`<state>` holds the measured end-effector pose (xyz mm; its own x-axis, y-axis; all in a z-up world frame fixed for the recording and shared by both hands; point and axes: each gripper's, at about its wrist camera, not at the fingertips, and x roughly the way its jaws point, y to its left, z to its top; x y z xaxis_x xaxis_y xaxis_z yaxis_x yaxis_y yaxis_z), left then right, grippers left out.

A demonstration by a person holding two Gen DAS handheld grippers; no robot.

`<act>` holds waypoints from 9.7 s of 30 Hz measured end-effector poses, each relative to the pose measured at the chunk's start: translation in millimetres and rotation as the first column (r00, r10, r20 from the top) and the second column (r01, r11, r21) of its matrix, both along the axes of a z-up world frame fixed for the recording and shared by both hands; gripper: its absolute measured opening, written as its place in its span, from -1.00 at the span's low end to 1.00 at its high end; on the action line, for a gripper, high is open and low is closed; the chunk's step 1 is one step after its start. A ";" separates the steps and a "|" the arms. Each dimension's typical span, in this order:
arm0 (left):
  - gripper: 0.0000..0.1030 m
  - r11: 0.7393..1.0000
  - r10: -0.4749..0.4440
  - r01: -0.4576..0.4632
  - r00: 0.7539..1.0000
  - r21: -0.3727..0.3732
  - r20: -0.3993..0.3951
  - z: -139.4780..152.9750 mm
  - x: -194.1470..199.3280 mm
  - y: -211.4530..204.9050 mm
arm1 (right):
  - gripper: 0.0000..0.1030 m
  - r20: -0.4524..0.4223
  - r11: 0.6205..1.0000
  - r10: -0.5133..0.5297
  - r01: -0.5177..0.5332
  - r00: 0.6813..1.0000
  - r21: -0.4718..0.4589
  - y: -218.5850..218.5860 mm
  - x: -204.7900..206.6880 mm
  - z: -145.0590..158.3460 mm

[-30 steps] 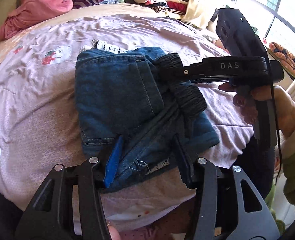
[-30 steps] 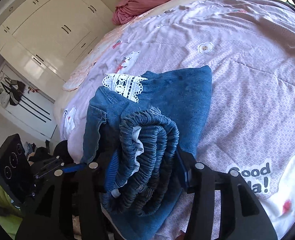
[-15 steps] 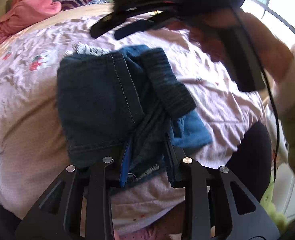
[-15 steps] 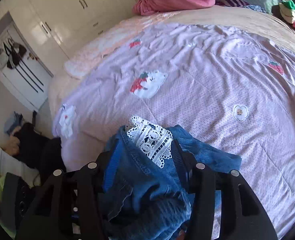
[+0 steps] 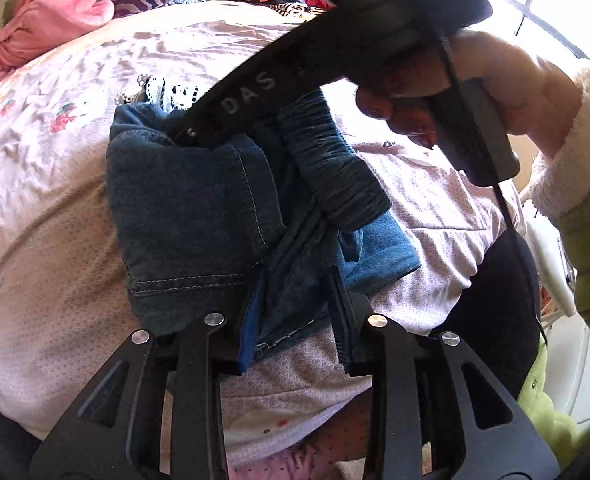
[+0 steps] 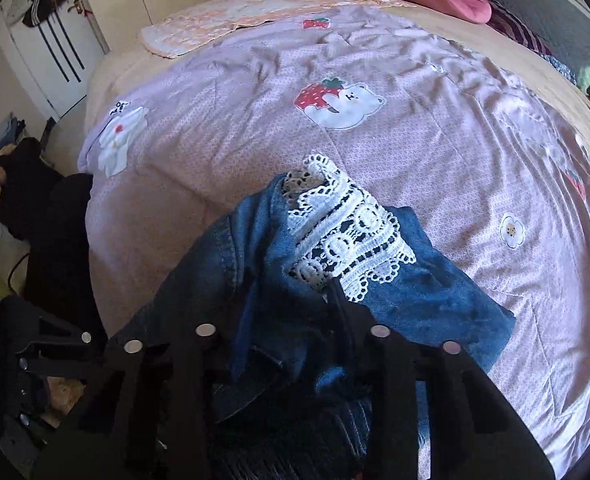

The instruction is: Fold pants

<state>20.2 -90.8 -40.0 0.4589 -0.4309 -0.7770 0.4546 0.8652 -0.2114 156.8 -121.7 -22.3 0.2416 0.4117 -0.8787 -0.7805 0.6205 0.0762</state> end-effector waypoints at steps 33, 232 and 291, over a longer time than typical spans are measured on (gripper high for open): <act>-0.51 1.000 0.025 -0.025 1.000 -0.002 -0.007 1.5 1.4 -1.3 | -0.58 -0.009 0.953 -0.230 0.227 0.973 0.203 -55.8 -27.0 25.8; 0.81 0.884 0.454 -0.461 0.885 0.071 0.104 30.8 -14.6 104.8 | 0.91 0.223 0.775 -0.625 0.561 0.748 0.290 -96.9 -137.6 31.1; 0.81 0.884 0.459 -0.465 0.884 0.054 0.094 33.7 -14.1 107.4 | 0.91 0.216 0.770 -0.632 0.573 0.744 0.281 -99.5 -137.5 28.3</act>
